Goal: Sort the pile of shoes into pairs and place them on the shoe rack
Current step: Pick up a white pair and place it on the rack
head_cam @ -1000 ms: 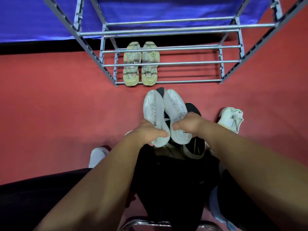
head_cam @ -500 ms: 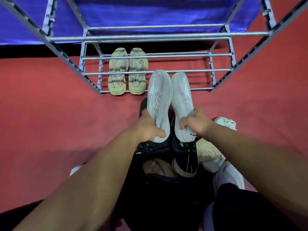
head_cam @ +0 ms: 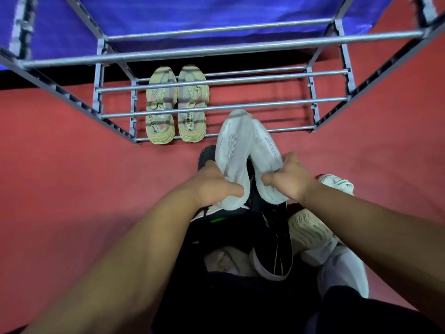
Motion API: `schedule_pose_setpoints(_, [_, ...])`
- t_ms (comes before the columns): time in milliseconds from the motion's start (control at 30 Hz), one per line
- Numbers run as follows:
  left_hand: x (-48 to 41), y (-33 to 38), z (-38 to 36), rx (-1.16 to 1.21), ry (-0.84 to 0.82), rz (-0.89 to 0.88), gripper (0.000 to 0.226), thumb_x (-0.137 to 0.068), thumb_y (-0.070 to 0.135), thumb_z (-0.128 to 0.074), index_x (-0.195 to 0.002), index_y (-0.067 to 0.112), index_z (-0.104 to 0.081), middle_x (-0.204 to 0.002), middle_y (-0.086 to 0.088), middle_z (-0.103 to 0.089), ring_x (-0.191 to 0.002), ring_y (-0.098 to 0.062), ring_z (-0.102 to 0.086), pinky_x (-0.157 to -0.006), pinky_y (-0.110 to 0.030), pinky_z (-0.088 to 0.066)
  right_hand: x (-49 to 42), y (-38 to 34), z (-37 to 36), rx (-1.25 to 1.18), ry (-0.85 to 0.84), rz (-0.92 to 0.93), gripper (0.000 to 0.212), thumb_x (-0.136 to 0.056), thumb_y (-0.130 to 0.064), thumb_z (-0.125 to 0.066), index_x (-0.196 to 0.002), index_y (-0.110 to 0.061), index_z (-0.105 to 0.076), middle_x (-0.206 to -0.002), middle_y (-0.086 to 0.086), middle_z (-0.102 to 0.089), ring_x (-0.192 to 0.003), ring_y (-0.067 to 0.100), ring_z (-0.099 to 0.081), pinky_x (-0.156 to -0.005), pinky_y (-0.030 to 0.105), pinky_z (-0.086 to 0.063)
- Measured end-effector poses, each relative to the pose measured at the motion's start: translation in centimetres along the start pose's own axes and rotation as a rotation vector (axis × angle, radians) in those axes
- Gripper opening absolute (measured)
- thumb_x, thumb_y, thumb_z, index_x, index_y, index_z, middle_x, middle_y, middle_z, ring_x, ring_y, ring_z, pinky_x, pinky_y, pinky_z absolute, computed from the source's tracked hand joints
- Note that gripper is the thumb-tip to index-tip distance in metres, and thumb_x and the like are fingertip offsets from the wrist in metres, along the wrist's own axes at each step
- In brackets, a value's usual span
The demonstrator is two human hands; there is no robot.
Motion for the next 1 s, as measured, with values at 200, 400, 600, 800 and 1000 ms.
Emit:
schedule_pose_setpoints(200, [-3.6,3.6,1.8,0.041,0.191,-0.072,0.064,-0.062,0.043,-0.083,-0.113,0.015,-0.056,-0.101,0.001,-0.069,-0.083,-0.014,-0.067,-0.063,-0.029,-0.051,-1.8,-2.0,2.6,-0.060,0.192,0.133,0.058,-0.078,-0.025,-0.083,-0.119,-0.011,-0.045,-0.101,-0.005,-0.058,-0.081,0.005,-0.056,-0.058,0.017,-0.040])
schedule_pose_setpoints(400, [-7.1,7.2,3.7,-0.002,0.437,-0.144,0.034,-0.077,0.036,-0.076,-0.080,0.011,-0.053,-0.063,0.002,-0.050,-0.052,-0.018,-0.054,-0.043,-0.022,-0.031,-4.1,-5.5,5.2,0.001,0.314,0.230,0.045,-0.082,-0.022,-0.082,-0.107,-0.009,-0.047,-0.100,-0.001,-0.058,-0.087,0.016,-0.057,-0.070,0.025,-0.042])
schedule_pose_setpoints(600, [-10.7,8.3,3.8,-0.262,0.522,-0.166,0.039,-0.089,0.047,-0.059,-0.070,0.013,-0.053,-0.093,-0.016,-0.069,-0.085,-0.033,-0.067,-0.068,-0.037,-0.056,-7.9,-8.4,4.9,0.024,0.346,0.357,0.032,-0.084,-0.021,-0.078,-0.102,-0.011,-0.054,-0.083,-0.009,-0.060,-0.076,0.010,-0.062,-0.061,0.013,-0.043])
schedule_pose_setpoints(800, [-12.9,6.7,3.5,-0.333,0.544,-0.154,0.072,-0.090,0.059,-0.070,-0.126,-0.002,-0.059,-0.122,-0.020,-0.064,-0.108,-0.035,-0.065,-0.091,-0.043,-0.058,-12.6,-8.5,2.5,0.346,0.195,0.195,0.061,-0.086,-0.066,-0.039,-0.099,-0.014,-0.067,-0.082,-0.001,-0.065,-0.086,0.019,-0.058,-0.073,0.023,-0.038])
schedule_pose_setpoints(1000, [-13.3,5.6,3.3,-0.210,0.546,-0.166,0.081,-0.081,0.050,-0.081,-0.134,-0.003,-0.051,-0.124,-0.018,-0.063,-0.110,-0.033,-0.064,-0.094,-0.044,-0.056,-12.1,-8.5,2.5,0.354,0.218,0.240,0.045,-0.089,-0.038,-0.067,-0.057,-0.014,-0.048,-0.059,-0.002,-0.051,-0.064,0.017,-0.054,-0.050,0.024,-0.038])
Point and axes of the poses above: each hand's wrist, its own x-axis away from the middle knuckle, its own z-axis out of the back of the hand, y = z × x, the point moved 4 cm from there along -x, towards the middle knuckle
